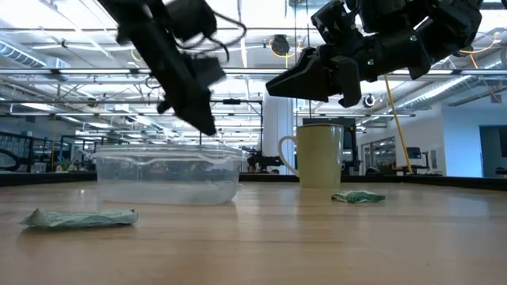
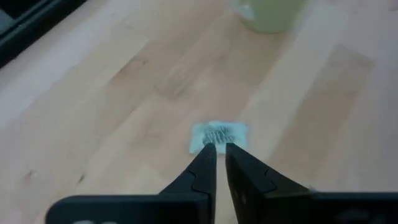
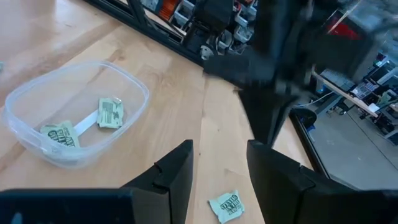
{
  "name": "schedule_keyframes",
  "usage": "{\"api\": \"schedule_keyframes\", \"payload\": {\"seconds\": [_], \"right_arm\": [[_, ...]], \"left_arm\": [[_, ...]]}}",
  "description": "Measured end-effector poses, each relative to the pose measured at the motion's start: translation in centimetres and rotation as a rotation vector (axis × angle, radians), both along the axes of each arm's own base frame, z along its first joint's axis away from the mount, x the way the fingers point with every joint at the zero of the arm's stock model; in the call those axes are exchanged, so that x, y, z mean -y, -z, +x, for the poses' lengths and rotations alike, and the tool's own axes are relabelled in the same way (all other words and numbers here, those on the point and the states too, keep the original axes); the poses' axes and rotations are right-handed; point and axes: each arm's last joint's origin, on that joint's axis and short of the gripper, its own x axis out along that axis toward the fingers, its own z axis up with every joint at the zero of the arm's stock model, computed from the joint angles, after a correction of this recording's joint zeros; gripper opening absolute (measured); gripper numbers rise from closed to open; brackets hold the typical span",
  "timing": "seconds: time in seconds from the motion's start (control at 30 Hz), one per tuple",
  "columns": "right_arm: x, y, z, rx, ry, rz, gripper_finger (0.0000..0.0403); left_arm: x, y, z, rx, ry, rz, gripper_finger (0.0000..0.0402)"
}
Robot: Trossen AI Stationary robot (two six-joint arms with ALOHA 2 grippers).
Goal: Pick and place Stevia / Truvia into bins
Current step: Put the light green stevia packet into the transparent bin
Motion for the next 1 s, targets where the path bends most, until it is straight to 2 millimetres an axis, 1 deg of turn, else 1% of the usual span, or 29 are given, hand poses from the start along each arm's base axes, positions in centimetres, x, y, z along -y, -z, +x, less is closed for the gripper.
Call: {"api": "schedule_keyframes", "payload": {"seconds": [0.13, 0.2, 0.3, 0.43, 0.63, 0.73, 0.9, 1.0], "right_arm": [[0.1, 0.0, 0.0, -0.004, 0.002, 0.001, 0.0145], [0.1, 0.0, 0.0, -0.004, 0.002, 0.003, 0.0145], [0.1, 0.0, 0.0, 0.003, 0.006, 0.017, 0.0144], [0.1, 0.0, 0.0, 0.004, 0.007, 0.024, 0.014], [0.2, 0.0, 0.0, 0.0, 0.012, 0.026, 0.014], [0.2, 0.1, 0.0, -0.005, 0.012, 0.026, 0.0139], [0.2, 0.1, 0.0, -0.011, 0.012, 0.026, 0.0139], [0.2, 0.1, 0.0, -0.012, 0.012, 0.026, 0.0139]], "left_arm": [[-1.5, 3.0, 0.8, -0.073, -0.025, -0.055, 0.008], [-2.1, 4.4, 1.1, -0.094, -0.067, -0.102, 0.0103], [-3.0, 5.4, 1.7, -0.055, -0.128, -0.123, 0.0129], [-3.8, 6.5, 1.9, -0.058, -0.157, -0.129, 0.0139], [-3.6, 7.7, 2.3, -0.07, -0.142, -0.148, 0.0123], [-3.4, 7.9, 2.4, -0.075, -0.129, -0.135, 0.0108], [-3.4, 7.7, 2.4, -0.081, -0.112, -0.113, 0.0076], [-3.3, 7.7, 2.4, -0.103, -0.041, -0.099, 0.0043]]}}
